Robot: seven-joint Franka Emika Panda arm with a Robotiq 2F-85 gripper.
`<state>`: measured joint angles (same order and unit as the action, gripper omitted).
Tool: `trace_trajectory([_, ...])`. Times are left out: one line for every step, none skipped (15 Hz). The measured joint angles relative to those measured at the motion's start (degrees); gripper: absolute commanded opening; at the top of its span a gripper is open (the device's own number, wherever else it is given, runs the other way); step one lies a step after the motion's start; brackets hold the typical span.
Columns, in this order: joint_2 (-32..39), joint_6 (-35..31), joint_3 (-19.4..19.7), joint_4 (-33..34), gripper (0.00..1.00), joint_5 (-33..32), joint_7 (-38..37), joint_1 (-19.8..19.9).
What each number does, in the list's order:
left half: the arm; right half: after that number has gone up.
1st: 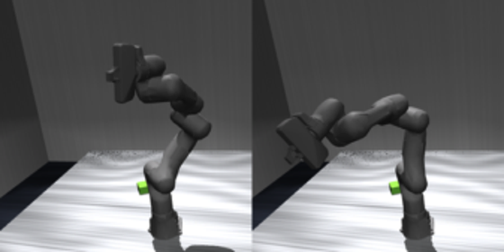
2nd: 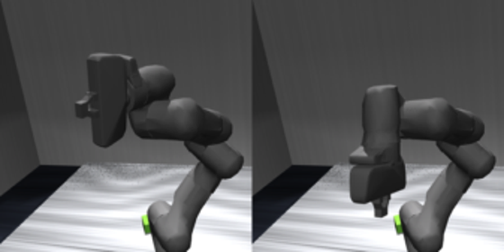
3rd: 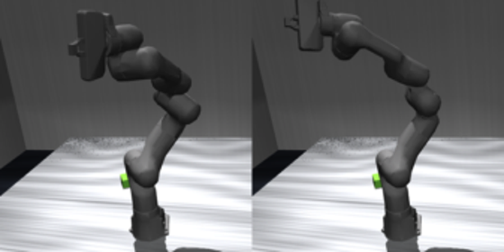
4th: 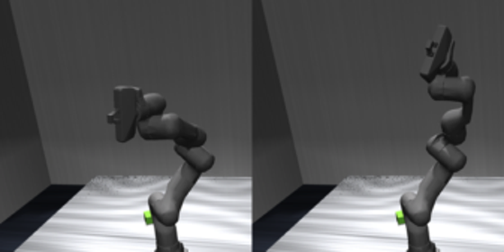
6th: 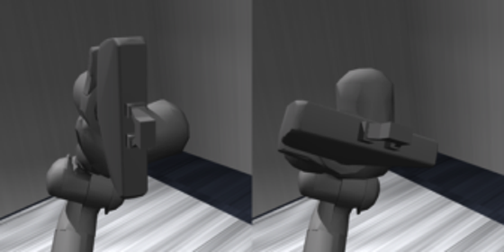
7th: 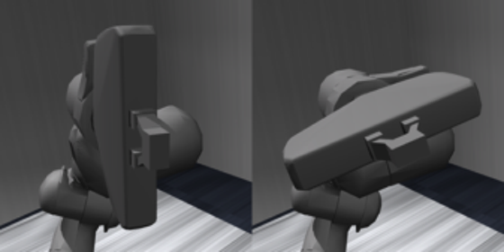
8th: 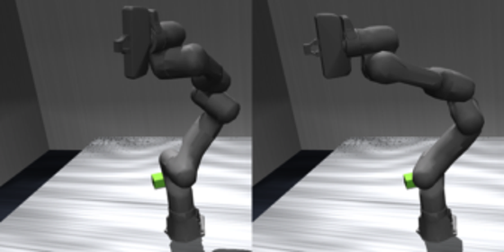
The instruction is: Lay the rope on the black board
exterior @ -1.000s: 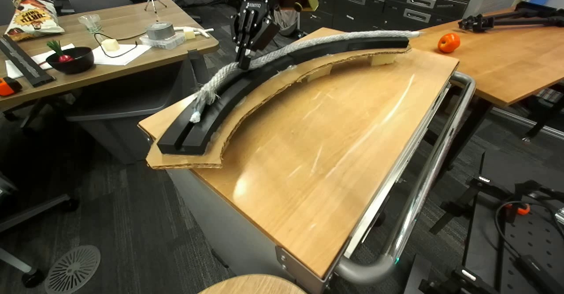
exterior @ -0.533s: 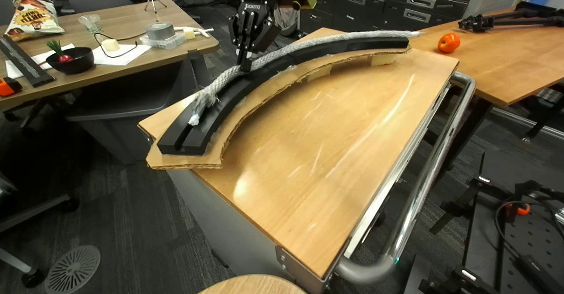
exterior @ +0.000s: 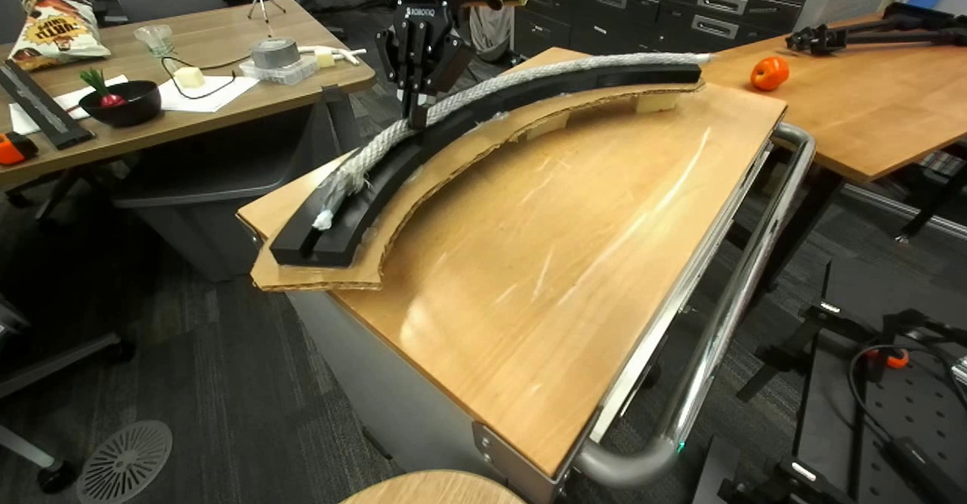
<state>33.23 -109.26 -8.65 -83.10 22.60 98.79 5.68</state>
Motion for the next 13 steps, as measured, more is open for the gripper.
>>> trace_trajectory([0.00, 0.30, -0.06, 0.25, 0.03, -0.54, 0.00, -0.45])
trace_trajectory([0.00, 0.65, -0.14, 0.47, 0.35, -1.14, 0.00, -0.87])
trace_trajectory([0.00, 0.92, -0.22, 0.67, 0.37, -1.61, 0.00, -1.25])
trace_trajectory([0.00, 1.02, -0.26, 0.86, 0.44, -2.20, 0.00, -1.59])
trace_trajectory([0.00, 1.03, -0.27, 0.99, 0.50, -2.75, 0.00, -1.89])
trace_trajectory([0.00, 1.03, -0.27, 1.11, 0.59, -3.39, 0.00, -2.14])
trace_trajectory([-0.02, 1.01, -0.27, 1.25, 0.66, -4.01, 0.00, -2.33])
trace_trajectory([-0.12, 0.92, -0.27, 1.37, 0.73, -4.58, 0.00, -2.44])
trace_trajectory([-0.37, 0.65, -0.26, 1.50, 0.81, -5.26, 0.00, -2.48])
trace_trajectory([-0.81, -0.40, -0.26, 1.55, 0.88, -5.97, 0.00, -2.49])
trace_trajectory([-1.69, -2.29, -0.26, 1.42, 0.96, -6.41, 0.21, -2.52])
trace_trajectory([-3.11, -4.34, -0.34, 1.10, 0.78, -6.43, 0.29, -2.53])
trace_trajectory([-5.21, -6.41, -0.50, 0.28, 0.87, -5.94, 0.29, -2.52])
